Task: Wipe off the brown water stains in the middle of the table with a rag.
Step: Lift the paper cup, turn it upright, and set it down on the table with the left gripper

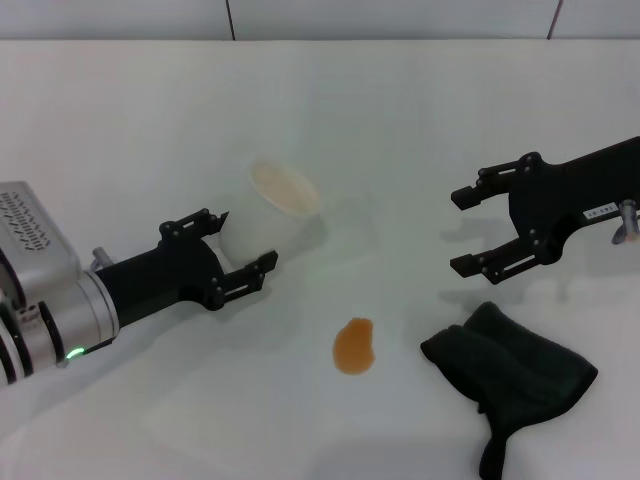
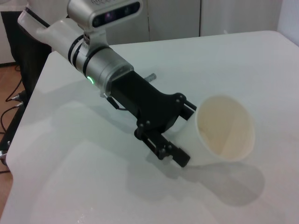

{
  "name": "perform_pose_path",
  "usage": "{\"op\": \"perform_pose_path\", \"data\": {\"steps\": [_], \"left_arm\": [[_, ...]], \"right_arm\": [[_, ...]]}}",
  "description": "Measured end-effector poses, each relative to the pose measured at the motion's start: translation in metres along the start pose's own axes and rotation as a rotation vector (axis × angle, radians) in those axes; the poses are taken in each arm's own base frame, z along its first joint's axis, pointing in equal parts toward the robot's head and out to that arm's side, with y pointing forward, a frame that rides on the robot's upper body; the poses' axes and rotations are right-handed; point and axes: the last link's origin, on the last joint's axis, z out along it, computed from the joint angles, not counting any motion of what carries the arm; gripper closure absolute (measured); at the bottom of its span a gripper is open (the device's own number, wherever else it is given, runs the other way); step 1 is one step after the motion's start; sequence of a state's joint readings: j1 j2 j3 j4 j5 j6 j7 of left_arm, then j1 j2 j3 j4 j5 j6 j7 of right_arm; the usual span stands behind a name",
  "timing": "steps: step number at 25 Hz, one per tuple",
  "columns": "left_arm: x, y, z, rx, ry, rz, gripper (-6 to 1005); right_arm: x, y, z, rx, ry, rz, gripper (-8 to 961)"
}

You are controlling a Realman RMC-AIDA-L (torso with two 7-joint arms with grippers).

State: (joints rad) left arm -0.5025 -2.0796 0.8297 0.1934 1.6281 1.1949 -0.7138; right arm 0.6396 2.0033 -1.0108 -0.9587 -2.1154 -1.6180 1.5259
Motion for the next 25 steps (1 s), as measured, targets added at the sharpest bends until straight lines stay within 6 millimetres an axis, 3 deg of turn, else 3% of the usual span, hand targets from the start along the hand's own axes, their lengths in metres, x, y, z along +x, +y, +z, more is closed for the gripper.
{"op": "perform_pose_path", "data": {"steps": [25], "left_arm": [[-0.016, 0.008, 0.000, 0.021, -0.051, -0.048, 282]], "right_arm": [[0.001, 0.000, 0.000, 0.000, 0.000, -0.001, 115]]}}
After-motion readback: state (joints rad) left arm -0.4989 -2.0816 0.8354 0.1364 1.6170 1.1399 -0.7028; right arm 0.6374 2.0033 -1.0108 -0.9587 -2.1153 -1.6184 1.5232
